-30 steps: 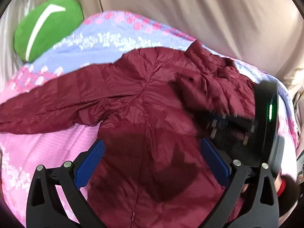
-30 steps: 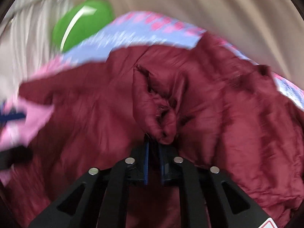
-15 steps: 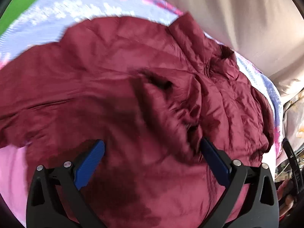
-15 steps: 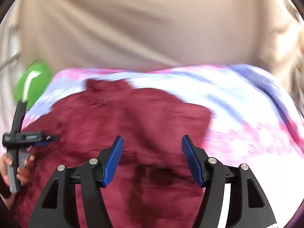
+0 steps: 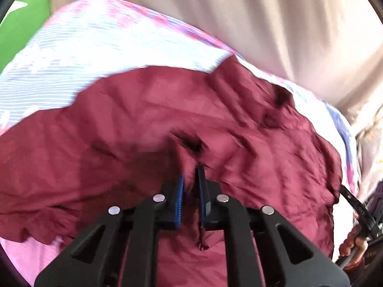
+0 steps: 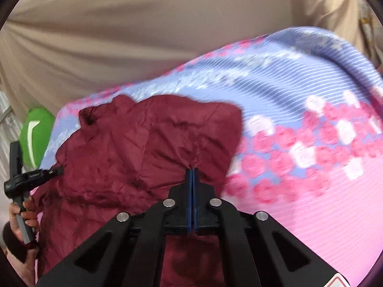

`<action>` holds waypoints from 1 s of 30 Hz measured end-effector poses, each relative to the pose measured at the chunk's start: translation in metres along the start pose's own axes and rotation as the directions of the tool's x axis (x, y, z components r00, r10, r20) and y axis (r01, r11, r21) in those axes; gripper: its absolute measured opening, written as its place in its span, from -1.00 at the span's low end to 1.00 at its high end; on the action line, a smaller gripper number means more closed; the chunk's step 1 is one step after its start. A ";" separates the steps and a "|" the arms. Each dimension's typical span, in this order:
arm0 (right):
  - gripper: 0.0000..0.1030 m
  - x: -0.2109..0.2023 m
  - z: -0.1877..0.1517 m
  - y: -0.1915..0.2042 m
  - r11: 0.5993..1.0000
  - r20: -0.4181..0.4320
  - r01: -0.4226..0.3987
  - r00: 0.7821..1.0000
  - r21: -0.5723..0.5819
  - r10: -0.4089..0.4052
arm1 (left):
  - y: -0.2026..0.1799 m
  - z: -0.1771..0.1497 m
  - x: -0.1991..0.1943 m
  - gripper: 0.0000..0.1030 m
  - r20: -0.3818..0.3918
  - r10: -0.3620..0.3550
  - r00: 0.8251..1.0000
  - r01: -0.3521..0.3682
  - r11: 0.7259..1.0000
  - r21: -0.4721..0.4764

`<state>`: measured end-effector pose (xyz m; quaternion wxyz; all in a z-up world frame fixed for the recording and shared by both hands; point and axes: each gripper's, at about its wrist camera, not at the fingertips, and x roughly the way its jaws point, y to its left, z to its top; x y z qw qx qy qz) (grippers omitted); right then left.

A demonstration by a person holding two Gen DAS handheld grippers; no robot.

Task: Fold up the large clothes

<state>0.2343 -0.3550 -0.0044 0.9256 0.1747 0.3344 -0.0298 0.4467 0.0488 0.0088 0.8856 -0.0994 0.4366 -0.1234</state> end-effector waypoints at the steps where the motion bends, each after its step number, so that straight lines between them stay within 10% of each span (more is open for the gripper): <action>1: -1.00 0.006 -0.002 -0.009 0.999 -0.022 0.038 0.999 -0.003 -0.038 | 0.004 -0.002 0.004 -0.85 -0.008 0.031 0.999 -0.031 1.000 0.004; 4: -1.00 0.023 -0.009 -0.025 0.995 -0.101 0.094 0.990 -0.012 -0.095 | 0.017 -0.012 0.033 -0.90 -0.081 0.074 0.994 -0.073 0.997 0.018; 7: -0.95 0.008 -0.005 -0.027 0.997 -0.074 0.077 0.994 -0.002 -0.077 | 0.019 -0.007 0.015 -0.81 -0.047 -0.048 0.998 0.045 0.997 -0.065; 10: -0.84 -0.016 0.005 -0.014 0.997 0.008 0.078 0.997 -0.020 -0.078 | 0.000 -0.006 -0.011 0.26 -0.002 -0.156 0.988 0.155 0.984 -0.083; 13: -0.83 -0.026 0.012 0.005 0.998 0.039 0.036 0.999 -0.057 -0.034 | -0.029 -0.008 -0.024 0.91 0.025 -0.191 0.981 0.192 0.981 -0.013; 20: -0.83 0.024 0.008 0.044 0.994 -0.068 -0.016 0.998 -0.108 0.009 | -0.063 -0.017 0.033 0.84 -0.113 -0.068 0.991 0.075 0.996 0.053; 23: -0.83 0.047 0.001 0.043 0.996 -0.127 -0.030 0.992 -0.084 0.020 | -0.066 -0.021 0.039 -0.13 -0.112 -0.037 0.993 0.049 0.993 0.110; 24: -0.83 0.049 0.001 0.046 0.995 -0.129 -0.023 0.992 -0.097 0.011 | -0.066 -0.019 0.037 -0.77 -0.113 -0.062 0.992 0.077 0.988 0.133; 30: -0.83 0.020 0.017 0.049 0.993 -0.015 -0.076 0.997 -0.091 0.075 | -0.042 -0.003 0.019 -0.83 -0.029 0.053 0.998 -0.046 0.980 0.195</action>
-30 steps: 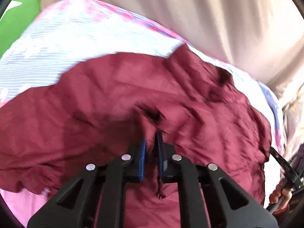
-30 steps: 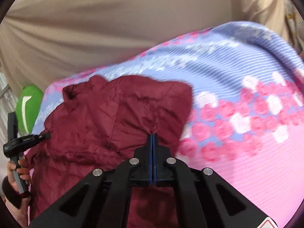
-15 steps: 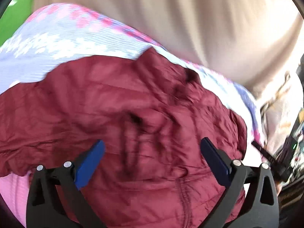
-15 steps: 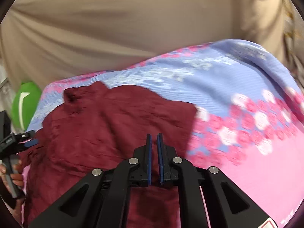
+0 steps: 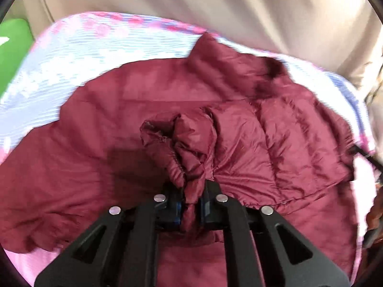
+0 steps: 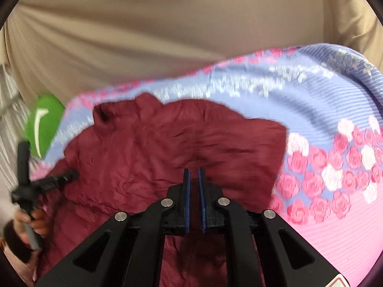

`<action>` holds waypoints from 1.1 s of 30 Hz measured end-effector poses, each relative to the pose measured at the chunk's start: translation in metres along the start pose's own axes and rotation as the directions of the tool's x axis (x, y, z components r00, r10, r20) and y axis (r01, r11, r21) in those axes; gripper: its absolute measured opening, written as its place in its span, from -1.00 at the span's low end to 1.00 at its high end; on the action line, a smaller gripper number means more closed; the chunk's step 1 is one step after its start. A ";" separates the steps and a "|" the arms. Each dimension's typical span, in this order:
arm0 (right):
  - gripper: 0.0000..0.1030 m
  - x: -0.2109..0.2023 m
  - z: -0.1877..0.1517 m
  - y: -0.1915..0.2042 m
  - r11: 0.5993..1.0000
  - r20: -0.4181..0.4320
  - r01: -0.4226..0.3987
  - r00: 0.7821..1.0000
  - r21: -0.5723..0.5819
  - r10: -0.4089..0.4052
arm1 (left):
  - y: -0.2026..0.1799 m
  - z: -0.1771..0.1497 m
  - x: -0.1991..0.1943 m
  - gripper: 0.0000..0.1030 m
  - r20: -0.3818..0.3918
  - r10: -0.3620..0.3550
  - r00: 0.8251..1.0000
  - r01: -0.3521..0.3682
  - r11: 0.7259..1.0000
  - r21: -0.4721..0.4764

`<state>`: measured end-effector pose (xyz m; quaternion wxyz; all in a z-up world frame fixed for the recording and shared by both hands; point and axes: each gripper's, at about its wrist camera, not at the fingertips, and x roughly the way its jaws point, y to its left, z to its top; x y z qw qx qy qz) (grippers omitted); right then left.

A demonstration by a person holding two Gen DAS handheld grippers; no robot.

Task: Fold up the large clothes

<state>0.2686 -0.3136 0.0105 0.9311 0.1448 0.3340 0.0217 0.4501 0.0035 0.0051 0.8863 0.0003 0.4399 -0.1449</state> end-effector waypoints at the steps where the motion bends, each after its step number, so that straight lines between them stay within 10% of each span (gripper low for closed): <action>1: -0.84 0.010 -0.001 -0.003 0.999 -0.029 0.031 0.999 -0.013 -0.032 | 0.006 -0.002 0.006 -0.83 -0.022 -0.012 1.000 0.012 1.000 -0.011; 4: -1.00 0.050 -0.011 -0.019 0.991 -0.158 0.126 0.979 -0.046 -0.132 | 0.008 -0.009 0.021 -0.81 -0.050 -0.041 0.998 0.039 0.999 -0.034; 11: -0.90 0.024 0.018 0.010 1.000 -0.056 -0.012 0.998 -0.016 0.011 | 0.002 -0.012 0.018 -0.80 -0.047 -0.011 0.999 0.011 1.000 -0.009; 16: -1.00 0.088 0.032 0.001 0.993 -0.197 0.056 0.977 -0.103 -0.076 | 0.000 -0.031 0.007 -0.74 -0.038 0.002 0.999 -0.001 1.000 0.019; 24: -1.00 0.057 0.066 -0.079 0.987 -0.081 -0.003 0.997 0.161 0.016 | -0.014 -0.034 0.009 -0.47 -0.036 -0.028 0.999 0.030 0.998 0.056; 26: -0.96 0.025 0.063 -0.073 0.993 -0.019 -0.041 0.999 0.114 0.043 | -0.014 -0.034 0.005 -0.47 -0.042 -0.046 0.998 0.047 0.998 0.044; 28: -0.33 -0.008 0.052 -0.070 0.997 0.024 -0.003 1.000 0.076 0.002 | -0.013 -0.033 -0.005 -0.46 -0.036 -0.108 0.993 0.109 0.994 0.012; 30: 0.15 -0.028 0.037 -0.069 0.998 0.034 0.021 0.999 0.062 -0.024 | -0.006 -0.031 -0.009 -0.03 -0.025 -0.174 0.984 0.173 0.984 -0.028; 33: 0.15 -0.035 0.005 -0.077 0.998 -0.020 -0.003 1.000 0.066 0.005 | -0.009 -0.027 -0.011 0.85 -0.016 -0.236 0.972 0.233 0.966 -0.108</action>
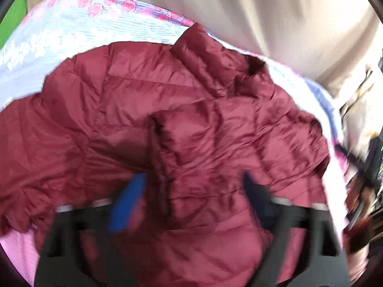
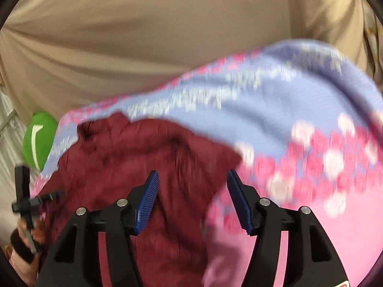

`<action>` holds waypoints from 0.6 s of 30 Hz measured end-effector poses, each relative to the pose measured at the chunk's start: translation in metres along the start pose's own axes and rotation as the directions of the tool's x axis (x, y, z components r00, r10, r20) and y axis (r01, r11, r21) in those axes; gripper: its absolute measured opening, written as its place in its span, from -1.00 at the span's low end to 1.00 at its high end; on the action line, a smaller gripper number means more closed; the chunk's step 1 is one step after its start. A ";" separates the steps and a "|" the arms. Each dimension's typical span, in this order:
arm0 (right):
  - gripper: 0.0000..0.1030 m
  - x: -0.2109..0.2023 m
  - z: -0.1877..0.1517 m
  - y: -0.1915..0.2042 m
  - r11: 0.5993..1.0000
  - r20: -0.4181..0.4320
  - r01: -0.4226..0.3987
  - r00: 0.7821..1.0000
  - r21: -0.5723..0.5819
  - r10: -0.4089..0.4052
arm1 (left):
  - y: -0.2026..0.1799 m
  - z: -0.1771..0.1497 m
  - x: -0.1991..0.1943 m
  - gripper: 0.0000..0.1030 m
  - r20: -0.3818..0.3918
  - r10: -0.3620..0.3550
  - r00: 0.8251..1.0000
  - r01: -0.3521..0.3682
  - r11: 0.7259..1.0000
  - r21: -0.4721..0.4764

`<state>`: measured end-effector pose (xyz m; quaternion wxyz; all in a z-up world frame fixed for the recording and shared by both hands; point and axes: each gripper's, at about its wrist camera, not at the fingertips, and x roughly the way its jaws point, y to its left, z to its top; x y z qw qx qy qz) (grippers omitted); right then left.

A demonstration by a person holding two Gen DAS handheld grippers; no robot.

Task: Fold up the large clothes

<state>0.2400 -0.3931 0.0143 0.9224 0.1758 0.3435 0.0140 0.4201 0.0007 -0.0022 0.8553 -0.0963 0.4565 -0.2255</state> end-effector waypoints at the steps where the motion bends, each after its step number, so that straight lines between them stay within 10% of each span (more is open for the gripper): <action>1: 0.15 0.004 -0.010 0.002 1.000 -0.022 -0.006 1.000 -0.009 0.006 | -0.002 -0.001 0.004 0.85 -0.011 -0.008 1.000 0.008 1.000 -0.012; 5: 0.15 0.036 -0.040 0.023 0.993 -0.110 0.005 0.994 -0.116 -0.018 | -0.023 -0.006 0.040 0.57 -0.082 0.026 0.996 -0.024 0.999 0.020; 6: 0.03 0.043 -0.044 0.028 0.988 -0.123 0.030 0.991 -0.149 -0.048 | -0.029 -0.006 0.044 -0.11 -0.067 0.044 0.997 -0.039 0.997 0.069; 7: -0.53 0.049 -0.047 0.030 0.983 -0.138 0.055 0.987 -0.175 -0.080 | -0.034 -0.003 0.043 -0.84 -0.069 0.035 0.997 -0.028 0.994 0.106; 9: -0.88 0.049 -0.045 0.023 0.989 -0.158 0.050 0.985 -0.139 -0.072 | -0.031 0.005 0.032 -0.86 -0.047 0.024 0.999 -0.020 0.996 0.084; 13: -0.94 0.016 -0.049 0.000 0.996 -0.082 0.030 0.996 -0.086 -0.037 | -0.008 0.014 0.000 -0.87 0.024 0.067 0.997 -0.068 0.995 0.069; 18: -0.87 0.021 -0.061 -0.019 0.998 -0.147 0.048 0.988 -0.029 -0.051 | 0.006 -0.010 0.031 -0.87 -0.085 0.104 0.991 -0.099 0.993 0.070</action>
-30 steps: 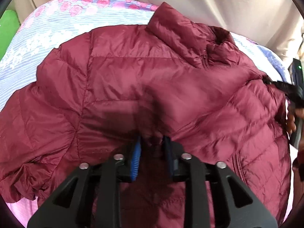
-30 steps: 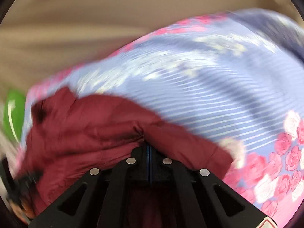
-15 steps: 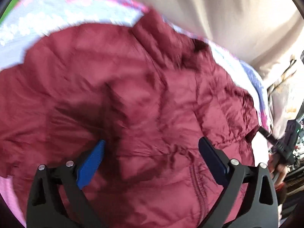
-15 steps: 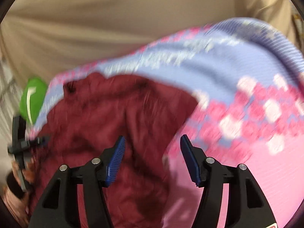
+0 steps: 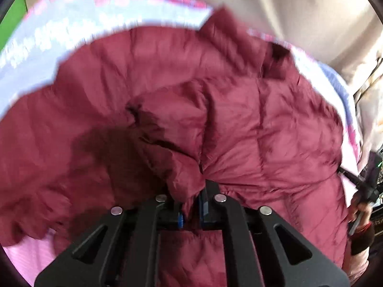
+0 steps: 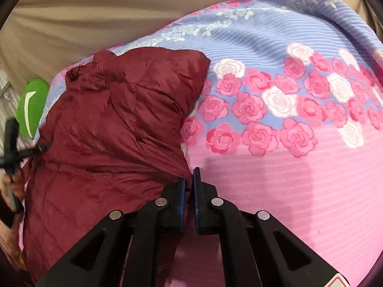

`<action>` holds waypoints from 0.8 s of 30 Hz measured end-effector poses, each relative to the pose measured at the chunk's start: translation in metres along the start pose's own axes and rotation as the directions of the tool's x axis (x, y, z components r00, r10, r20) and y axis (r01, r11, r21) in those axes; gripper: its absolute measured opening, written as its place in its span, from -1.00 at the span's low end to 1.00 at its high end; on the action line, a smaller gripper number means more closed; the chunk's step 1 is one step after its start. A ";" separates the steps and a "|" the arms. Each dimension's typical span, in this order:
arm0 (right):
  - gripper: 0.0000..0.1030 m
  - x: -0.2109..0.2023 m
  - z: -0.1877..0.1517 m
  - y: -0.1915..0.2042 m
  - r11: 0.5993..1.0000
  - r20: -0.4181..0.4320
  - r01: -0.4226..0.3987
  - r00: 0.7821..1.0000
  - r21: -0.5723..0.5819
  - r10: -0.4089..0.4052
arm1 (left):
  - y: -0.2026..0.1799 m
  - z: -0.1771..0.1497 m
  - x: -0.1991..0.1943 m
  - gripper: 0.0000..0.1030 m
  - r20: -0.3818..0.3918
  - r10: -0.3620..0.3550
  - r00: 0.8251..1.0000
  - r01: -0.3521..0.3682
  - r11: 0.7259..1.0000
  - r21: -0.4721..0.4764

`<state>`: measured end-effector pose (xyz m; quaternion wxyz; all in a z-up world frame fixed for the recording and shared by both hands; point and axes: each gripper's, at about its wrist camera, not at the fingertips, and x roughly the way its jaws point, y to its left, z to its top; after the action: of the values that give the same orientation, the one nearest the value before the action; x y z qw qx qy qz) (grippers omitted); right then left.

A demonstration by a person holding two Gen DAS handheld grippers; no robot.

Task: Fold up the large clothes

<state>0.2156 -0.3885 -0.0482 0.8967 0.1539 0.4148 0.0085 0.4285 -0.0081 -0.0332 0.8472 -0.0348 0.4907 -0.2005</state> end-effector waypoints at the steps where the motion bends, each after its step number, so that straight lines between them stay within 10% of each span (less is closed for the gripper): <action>1: -0.87 -0.010 0.002 0.005 1.000 0.028 0.013 1.000 0.000 -0.013 | -0.004 -0.002 0.001 -0.86 0.020 0.017 1.000 -0.017 1.000 0.013; 6: -0.70 -0.064 0.019 0.031 0.999 0.183 -0.038 0.983 0.010 0.036 | -0.013 -0.003 0.005 -0.85 0.031 0.031 0.999 -0.032 0.999 0.028; 9: -0.74 -0.038 0.032 0.057 0.991 0.097 -0.129 0.986 -0.048 0.133 | -0.020 -0.001 0.009 -0.85 0.038 0.035 0.999 -0.036 0.999 0.026; 15: -0.95 0.016 0.023 0.048 1.000 -0.045 0.003 0.999 -0.020 -0.004 | 0.018 -0.019 -0.029 -0.59 0.055 -0.044 0.998 0.047 0.998 -0.047; 17: -0.86 -0.004 0.019 0.053 1.000 -0.015 0.025 1.000 -0.011 -0.025 | 0.031 -0.026 -0.056 -0.24 0.115 -0.022 0.993 0.031 0.997 -0.073; 19: -0.73 -0.028 0.013 0.068 0.995 0.040 0.082 0.996 -0.056 -0.079 | 0.052 -0.039 -0.090 0.61 0.195 0.012 0.981 0.017 0.989 -0.147; 24: -0.45 -0.076 -0.022 0.112 0.993 0.100 0.026 0.995 -0.112 -0.015 | 0.139 -0.080 -0.165 0.84 0.304 0.230 0.924 -0.082 0.899 -0.430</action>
<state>0.1619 -0.2869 0.0267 0.9234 0.0990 0.3704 0.0151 0.3307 0.1919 0.0253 0.9077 -0.2061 0.3653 -0.0140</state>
